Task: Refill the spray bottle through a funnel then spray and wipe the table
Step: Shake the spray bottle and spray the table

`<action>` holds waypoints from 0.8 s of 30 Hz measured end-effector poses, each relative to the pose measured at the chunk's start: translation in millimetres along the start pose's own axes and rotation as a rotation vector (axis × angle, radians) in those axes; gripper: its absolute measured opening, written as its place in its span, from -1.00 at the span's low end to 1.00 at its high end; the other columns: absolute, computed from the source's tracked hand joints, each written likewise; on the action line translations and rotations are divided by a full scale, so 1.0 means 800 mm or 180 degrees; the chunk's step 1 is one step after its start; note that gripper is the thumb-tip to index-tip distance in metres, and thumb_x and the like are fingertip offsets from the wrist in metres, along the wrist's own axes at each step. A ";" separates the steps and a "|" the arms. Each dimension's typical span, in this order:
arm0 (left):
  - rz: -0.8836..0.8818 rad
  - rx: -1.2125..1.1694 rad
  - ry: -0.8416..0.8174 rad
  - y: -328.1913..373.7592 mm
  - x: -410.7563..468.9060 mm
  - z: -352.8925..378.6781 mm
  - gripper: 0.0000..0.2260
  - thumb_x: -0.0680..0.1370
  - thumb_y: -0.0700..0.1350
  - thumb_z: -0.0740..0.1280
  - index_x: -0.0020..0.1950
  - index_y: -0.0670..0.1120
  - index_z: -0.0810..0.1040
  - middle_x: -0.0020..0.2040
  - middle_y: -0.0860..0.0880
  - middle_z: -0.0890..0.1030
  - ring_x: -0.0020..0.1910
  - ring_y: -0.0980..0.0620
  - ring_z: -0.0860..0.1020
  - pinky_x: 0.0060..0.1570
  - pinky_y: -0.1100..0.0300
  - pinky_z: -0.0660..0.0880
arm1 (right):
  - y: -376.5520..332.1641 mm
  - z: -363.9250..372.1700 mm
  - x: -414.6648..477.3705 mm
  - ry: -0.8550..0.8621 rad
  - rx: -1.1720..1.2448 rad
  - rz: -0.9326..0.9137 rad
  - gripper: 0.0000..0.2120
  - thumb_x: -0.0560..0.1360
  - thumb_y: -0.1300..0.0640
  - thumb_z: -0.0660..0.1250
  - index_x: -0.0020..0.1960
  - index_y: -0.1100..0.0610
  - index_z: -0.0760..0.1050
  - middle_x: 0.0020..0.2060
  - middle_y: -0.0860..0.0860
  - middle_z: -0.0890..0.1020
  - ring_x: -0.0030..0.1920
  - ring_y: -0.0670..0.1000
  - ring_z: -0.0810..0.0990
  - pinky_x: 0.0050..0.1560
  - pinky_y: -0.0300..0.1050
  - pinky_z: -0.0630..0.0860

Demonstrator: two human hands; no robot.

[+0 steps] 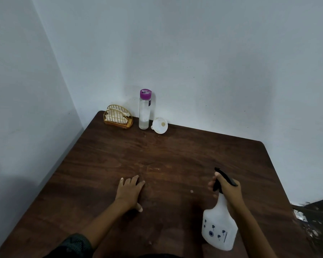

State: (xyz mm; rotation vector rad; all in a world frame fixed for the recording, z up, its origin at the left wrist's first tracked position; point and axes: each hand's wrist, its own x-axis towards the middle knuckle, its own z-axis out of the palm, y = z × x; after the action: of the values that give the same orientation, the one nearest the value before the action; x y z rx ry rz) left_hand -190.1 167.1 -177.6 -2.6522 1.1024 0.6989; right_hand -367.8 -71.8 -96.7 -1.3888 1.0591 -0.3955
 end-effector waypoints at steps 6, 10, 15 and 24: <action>0.0014 -0.0020 0.0041 -0.001 0.000 0.000 -0.09 0.36 0.18 0.46 0.55 0.02 0.02 0.56 -0.09 -0.02 0.51 -0.12 0.07 0.48 -0.15 -0.09 | 0.000 -0.002 -0.001 0.0134 -0.0055 0.0073 -0.75 0.53 0.10 0.31 -0.23 0.25 0.52 -0.40 0.17 0.56 -0.44 0.06 0.50 -0.44 -0.12 0.41; 0.0035 -0.0065 0.0055 -0.003 -0.001 0.001 -0.09 0.36 0.18 0.46 0.55 0.03 0.02 0.56 -0.08 -0.02 0.51 -0.12 0.06 0.48 -0.15 -0.09 | -0.005 -0.002 -0.012 -0.1157 -0.0162 0.0319 -0.79 0.54 0.12 0.27 0.01 0.27 0.56 -0.12 0.20 0.70 -0.16 0.13 0.67 -0.39 -0.15 0.47; 0.0073 -0.0128 0.0077 -0.008 -0.001 0.005 -0.10 0.36 0.20 0.45 0.55 0.04 0.02 0.56 -0.07 -0.03 0.52 -0.12 0.04 0.47 -0.17 -0.11 | 0.011 0.049 -0.024 -0.1318 -0.0531 0.0290 -0.77 0.50 0.13 0.36 -0.08 0.33 0.61 -0.36 0.21 0.60 -0.39 0.10 0.56 -0.40 -0.10 0.45; 0.0119 -0.0219 0.0108 -0.013 -0.003 0.008 -0.11 0.36 0.21 0.43 0.55 0.05 0.02 0.56 -0.06 -0.03 0.52 -0.10 0.03 0.45 -0.18 -0.14 | 0.014 0.062 -0.042 -0.1978 -0.0743 0.0442 -0.73 0.52 0.12 0.32 -0.01 0.35 0.57 -0.23 0.25 0.66 -0.28 0.13 0.62 -0.48 -0.18 0.43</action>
State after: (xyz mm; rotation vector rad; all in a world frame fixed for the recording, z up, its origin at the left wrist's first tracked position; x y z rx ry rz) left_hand -186.2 177.9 -181.9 -2.7171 1.1599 0.7137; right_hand -349.8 -13.7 -102.4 -1.4939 0.6881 0.2643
